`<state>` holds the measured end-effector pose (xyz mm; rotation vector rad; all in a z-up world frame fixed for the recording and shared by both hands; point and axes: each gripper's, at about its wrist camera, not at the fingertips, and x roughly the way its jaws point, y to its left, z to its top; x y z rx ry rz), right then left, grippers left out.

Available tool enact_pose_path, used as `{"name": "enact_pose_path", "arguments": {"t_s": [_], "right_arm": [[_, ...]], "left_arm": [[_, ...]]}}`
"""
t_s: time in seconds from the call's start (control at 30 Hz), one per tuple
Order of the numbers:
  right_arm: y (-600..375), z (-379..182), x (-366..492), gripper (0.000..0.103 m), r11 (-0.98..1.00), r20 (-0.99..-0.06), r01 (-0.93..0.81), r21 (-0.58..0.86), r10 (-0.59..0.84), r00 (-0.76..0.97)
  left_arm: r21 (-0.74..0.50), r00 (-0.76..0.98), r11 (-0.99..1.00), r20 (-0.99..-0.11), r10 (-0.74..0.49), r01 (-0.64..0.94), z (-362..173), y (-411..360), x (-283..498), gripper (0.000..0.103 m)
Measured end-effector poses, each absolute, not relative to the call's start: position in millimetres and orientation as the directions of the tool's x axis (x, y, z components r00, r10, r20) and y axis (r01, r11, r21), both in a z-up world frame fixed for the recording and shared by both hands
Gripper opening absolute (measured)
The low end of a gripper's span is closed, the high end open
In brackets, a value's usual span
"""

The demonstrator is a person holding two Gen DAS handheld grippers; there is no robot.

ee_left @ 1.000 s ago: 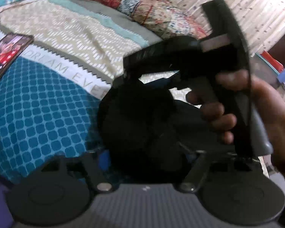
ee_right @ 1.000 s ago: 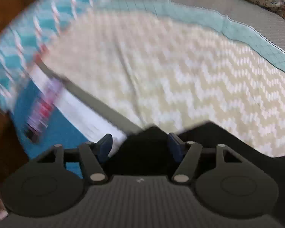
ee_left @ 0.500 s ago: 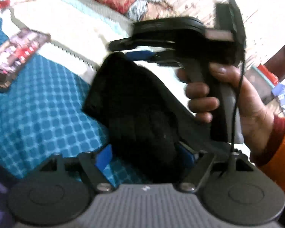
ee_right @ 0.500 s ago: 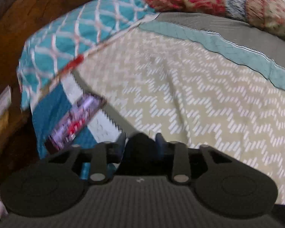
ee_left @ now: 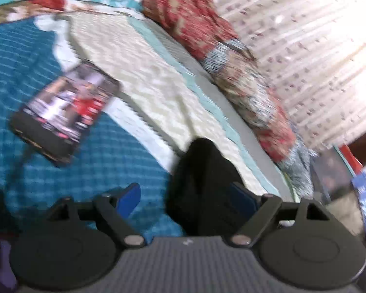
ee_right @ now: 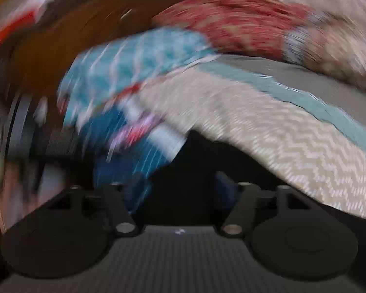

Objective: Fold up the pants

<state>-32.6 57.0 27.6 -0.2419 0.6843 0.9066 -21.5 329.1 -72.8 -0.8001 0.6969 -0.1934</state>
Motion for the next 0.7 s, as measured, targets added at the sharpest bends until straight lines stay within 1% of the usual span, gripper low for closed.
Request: {"name": "enact_pose_path", "arguments": {"t_s": [0.03, 0.1, 0.13, 0.17, 0.2, 0.23, 0.3, 0.33, 0.37, 0.43, 0.5, 0.53, 0.57, 0.63, 0.67, 0.7], "right_arm": [[66.1, 20.8, -39.7, 0.075, 0.581, -0.65, -0.812, 0.043, 0.634, 0.419], [88.0, 3.9, -43.7, 0.07, 0.559, -0.681, -0.828, -0.024, 0.597, 0.423], [96.6, -2.5, -40.3, 0.042, 0.561, -0.695, -0.825, -0.069, 0.566, 0.443], [101.3, -4.5, -32.3, 0.018, 0.576, -0.703, -0.813, -0.086, 0.543, 0.459], [94.4, 3.0, -16.1, 0.018, 0.627, -0.69, -0.779, 0.0, 0.564, 0.454], [79.9, 12.4, 1.5, 0.017, 0.672, -0.656, -0.727, 0.14, 0.613, 0.44], [41.6, 28.4, 33.5, 0.017, 0.703, -0.541, -0.589, 0.399, 0.699, 0.468], [25.7, 32.4, 45.6, 0.017, 0.705, -0.498, -0.529, 0.473, 0.709, 0.499], [13.8, 34.8, 55.9, 0.017, 0.706, -0.474, -0.476, 0.525, 0.706, 0.525], [2.4, 34.1, 71.5, 0.017, 0.708, -0.467, -0.403, 0.58, 0.694, 0.548], [2.0, 28.9, 78.1, 0.017, 0.704, -0.471, -0.37, 0.606, 0.693, 0.546], [5.7, 26.0, 78.3, 0.017, 0.701, -0.475, -0.364, 0.613, 0.695, 0.54], [10.8, 23.4, 77.1, 0.017, 0.699, -0.478, -0.36, 0.618, 0.697, 0.534], [19.8, 19.6, 72.8, 0.017, 0.695, -0.484, -0.362, 0.621, 0.703, 0.521], [23.8, 18.9, 72.8, 0.017, 0.693, -0.487, -0.364, 0.623, 0.707, 0.513], [27.4, 18.9, 72.5, 0.017, 0.689, -0.487, -0.368, 0.625, 0.712, 0.506]], "left_arm": [[-0.707, 0.761, 0.699, -0.511, -0.399, -0.108, -71.9, 331.0, -23.2, 0.082], [-0.7, 0.758, 0.704, -0.523, -0.389, -0.123, -72.4, 333.9, -23.2, 0.082], [-0.704, 0.758, 0.7, -0.521, -0.393, -0.121, -71.7, 333.2, -23.7, 0.082], [-0.707, 0.756, 0.697, -0.519, -0.399, -0.117, -70.6, 332.7, -25.6, 0.082], [-0.71, 0.753, 0.695, -0.518, -0.405, -0.114, -70.5, 331.6, -25.4, 0.082], [-0.71, 0.75, 0.695, -0.519, -0.41, -0.111, -71.1, 330.5, -25.0, 0.082], [-0.714, 0.745, 0.692, -0.516, -0.422, -0.102, -72.2, 326.5, -19.7, 0.085], [-0.721, 0.742, 0.686, -0.511, -0.434, -0.095, -73.5, 324.7, -16.3, 0.086], [-0.73, 0.735, 0.678, -0.506, -0.451, -0.086, -74.3, 322.8, -15.9, 0.09], [-0.75, 0.717, 0.658, -0.494, -0.491, -0.067, -79.1, 314.7, -4.8, 0.094], [-0.76, 0.692, 0.648, -0.499, -0.522, -0.059, -86.9, 305.0, 9.2, 0.093], [-0.761, 0.68, 0.646, -0.505, -0.531, -0.06, -90.8, 300.1, 14.7, 0.084], [-0.763, 0.67, 0.644, -0.504, -0.545, -0.05, -94.7, 294.6, 20.1, 0.058], [-0.758, 0.636, 0.651, -0.521, -0.569, -0.038, -102.7, 286.4, 29.4, 0.026], [-0.778, 0.616, 0.627, -0.513, -0.598, -0.039, -107.7, 284.9, 31.7, 0.022], [-0.79, 0.619, 0.612, -0.501, -0.605, -0.04, -107.6, 285.2, 29.3, 0.021]]}}
